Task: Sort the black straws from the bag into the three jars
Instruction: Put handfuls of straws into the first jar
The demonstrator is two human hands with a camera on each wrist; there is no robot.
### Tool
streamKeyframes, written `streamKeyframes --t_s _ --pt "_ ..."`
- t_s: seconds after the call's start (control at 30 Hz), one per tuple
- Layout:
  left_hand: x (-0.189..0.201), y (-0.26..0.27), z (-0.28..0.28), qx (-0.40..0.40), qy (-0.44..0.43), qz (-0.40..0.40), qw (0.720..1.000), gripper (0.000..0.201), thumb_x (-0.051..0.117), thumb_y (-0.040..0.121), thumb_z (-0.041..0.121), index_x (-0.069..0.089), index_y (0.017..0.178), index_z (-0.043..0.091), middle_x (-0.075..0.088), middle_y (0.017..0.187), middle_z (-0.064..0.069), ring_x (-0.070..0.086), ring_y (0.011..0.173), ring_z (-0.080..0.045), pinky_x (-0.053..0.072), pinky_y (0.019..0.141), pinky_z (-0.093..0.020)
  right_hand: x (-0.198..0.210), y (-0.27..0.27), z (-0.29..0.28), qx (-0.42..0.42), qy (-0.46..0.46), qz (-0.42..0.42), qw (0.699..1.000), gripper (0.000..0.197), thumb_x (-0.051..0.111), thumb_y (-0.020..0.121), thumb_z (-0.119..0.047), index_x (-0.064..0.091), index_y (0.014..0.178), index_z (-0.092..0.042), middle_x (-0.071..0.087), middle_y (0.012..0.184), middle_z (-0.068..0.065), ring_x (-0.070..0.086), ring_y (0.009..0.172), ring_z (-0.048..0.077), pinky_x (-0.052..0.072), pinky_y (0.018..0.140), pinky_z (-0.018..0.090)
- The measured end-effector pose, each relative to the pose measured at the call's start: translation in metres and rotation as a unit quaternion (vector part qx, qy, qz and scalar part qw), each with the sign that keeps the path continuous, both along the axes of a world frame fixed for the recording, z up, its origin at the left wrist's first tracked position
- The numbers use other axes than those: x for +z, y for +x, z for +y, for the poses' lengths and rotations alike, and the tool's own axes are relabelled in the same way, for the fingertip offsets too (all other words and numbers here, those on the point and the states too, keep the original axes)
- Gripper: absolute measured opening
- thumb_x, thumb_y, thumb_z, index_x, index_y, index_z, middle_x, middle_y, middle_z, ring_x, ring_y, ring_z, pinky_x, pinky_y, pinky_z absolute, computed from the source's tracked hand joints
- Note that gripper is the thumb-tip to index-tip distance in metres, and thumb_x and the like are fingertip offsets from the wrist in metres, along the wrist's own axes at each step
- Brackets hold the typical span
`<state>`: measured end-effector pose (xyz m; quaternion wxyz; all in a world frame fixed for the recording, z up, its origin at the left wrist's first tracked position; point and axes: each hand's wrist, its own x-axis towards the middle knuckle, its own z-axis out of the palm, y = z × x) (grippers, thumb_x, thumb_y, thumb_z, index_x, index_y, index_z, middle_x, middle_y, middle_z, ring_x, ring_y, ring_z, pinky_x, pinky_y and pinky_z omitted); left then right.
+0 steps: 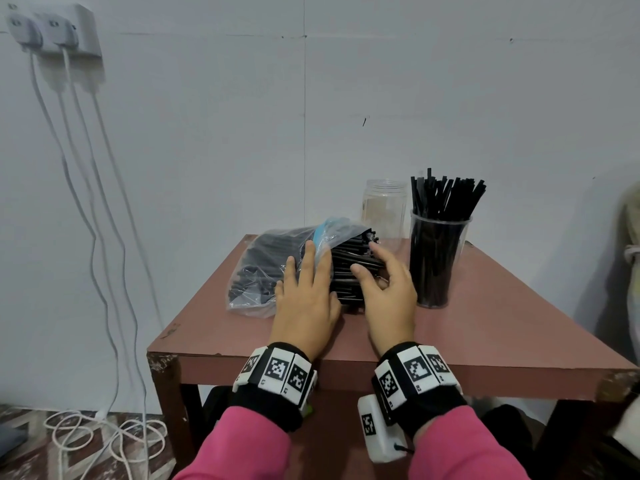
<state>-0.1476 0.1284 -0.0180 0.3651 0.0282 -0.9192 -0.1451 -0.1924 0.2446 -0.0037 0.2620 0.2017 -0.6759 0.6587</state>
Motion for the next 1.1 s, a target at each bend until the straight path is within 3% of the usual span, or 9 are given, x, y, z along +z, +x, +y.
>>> streamKeyframes --t_s 0.13,0.23,0.33,0.47,0.57,0.77,0.83,0.97,1.1 --pt "0.001 0.001 0.001 0.005 -0.008 -0.003 1.000 0.075 0.057 0.089 0.020 0.007 0.145 0.029 0.017 0.159 -0.011 0.023 0.141 -0.045 0.036 0.103 -0.065 0.001 0.003 0.001 -0.029 -0.023 0.010 0.999 0.030 0.064 0.091 -0.017 0.062 0.096 -0.047 0.062 0.106 -0.021 0.059 0.097 -0.007 0.051 0.088 0.023" --pt "0.002 0.001 0.002 0.010 -0.005 -0.023 1.000 0.073 0.052 0.092 0.022 0.006 0.149 0.026 0.012 0.161 -0.009 0.017 0.144 -0.042 0.032 0.107 -0.063 0.001 0.002 0.003 -0.043 -0.062 -0.002 0.997 0.033 0.066 0.089 -0.026 0.055 0.115 -0.044 0.059 0.116 -0.018 0.060 0.096 -0.003 0.050 0.081 0.022" --pt "0.004 0.002 0.003 0.014 0.002 -0.033 0.999 0.071 0.051 0.093 0.023 0.014 0.153 0.019 0.010 0.161 -0.008 0.015 0.145 -0.041 0.030 0.108 -0.062 0.000 0.000 0.004 -0.011 -0.064 -0.038 0.997 0.045 0.068 0.088 -0.024 0.051 0.128 -0.035 0.059 0.112 -0.022 0.059 0.088 -0.016 0.045 0.075 0.007" --pt "0.004 0.002 0.002 0.018 0.000 -0.028 0.999 0.072 0.054 0.091 0.022 0.015 0.152 0.019 0.015 0.160 -0.011 0.020 0.143 -0.043 0.033 0.106 -0.063 -0.002 -0.001 0.002 -0.010 -0.045 -0.052 0.998 0.031 0.063 0.091 -0.025 0.058 0.116 -0.044 0.066 0.106 -0.020 0.065 0.089 0.000 0.055 0.084 0.031" --pt "0.002 0.001 0.002 0.016 -0.004 -0.009 1.000 0.075 0.059 0.088 0.020 0.011 0.144 0.025 0.022 0.158 -0.013 0.028 0.139 -0.046 0.038 0.101 -0.065 0.000 0.000 0.002 0.022 -0.056 -0.034 0.998 0.052 0.068 0.088 -0.023 0.047 0.135 -0.032 0.056 0.119 -0.022 0.059 0.086 -0.018 0.047 0.076 0.010" --pt "0.006 0.002 0.004 0.038 0.013 -0.033 0.999 0.071 0.049 0.095 0.025 0.007 0.153 0.024 0.007 0.162 -0.008 0.014 0.145 -0.038 0.029 0.109 -0.061 -0.003 -0.002 0.004 -0.012 -0.058 -0.041 0.997 0.016 0.061 0.093 -0.029 0.064 0.093 -0.045 0.067 0.105 -0.017 0.061 0.098 -0.004 0.046 0.085 0.018" --pt "0.008 0.004 0.005 0.053 0.025 -0.042 0.997 0.069 0.043 0.097 0.028 0.005 0.154 0.023 -0.001 0.162 -0.004 0.006 0.147 -0.034 0.024 0.113 -0.059 0.000 0.000 0.006 -0.040 -0.083 -0.031 0.995 0.013 0.060 0.094 -0.031 0.061 0.103 -0.040 0.065 0.104 -0.019 0.059 0.092 -0.007 0.044 0.080 0.017" --pt "0.010 0.006 0.006 0.056 0.030 -0.053 0.997 0.069 0.041 0.098 0.030 0.001 0.154 0.023 -0.005 0.162 -0.002 0.002 0.148 -0.032 0.021 0.114 -0.057 0.003 -0.002 0.005 0.014 -0.142 -0.048 0.989 0.054 0.067 0.090 -0.023 0.040 0.136 -0.020 0.055 0.120 -0.007 0.058 0.098 -0.002 0.045 0.078 0.006" --pt "0.010 0.007 0.006 0.056 0.023 -0.068 0.996 0.069 0.039 0.099 0.031 -0.003 0.154 0.024 -0.008 0.162 -0.002 -0.001 0.148 -0.031 0.020 0.115 -0.056 0.000 -0.006 0.002 0.062 -0.158 -0.089 0.981 0.042 0.064 0.092 -0.018 0.044 0.126 -0.031 0.064 0.104 0.002 0.068 0.089 0.007 0.054 0.083 0.027"
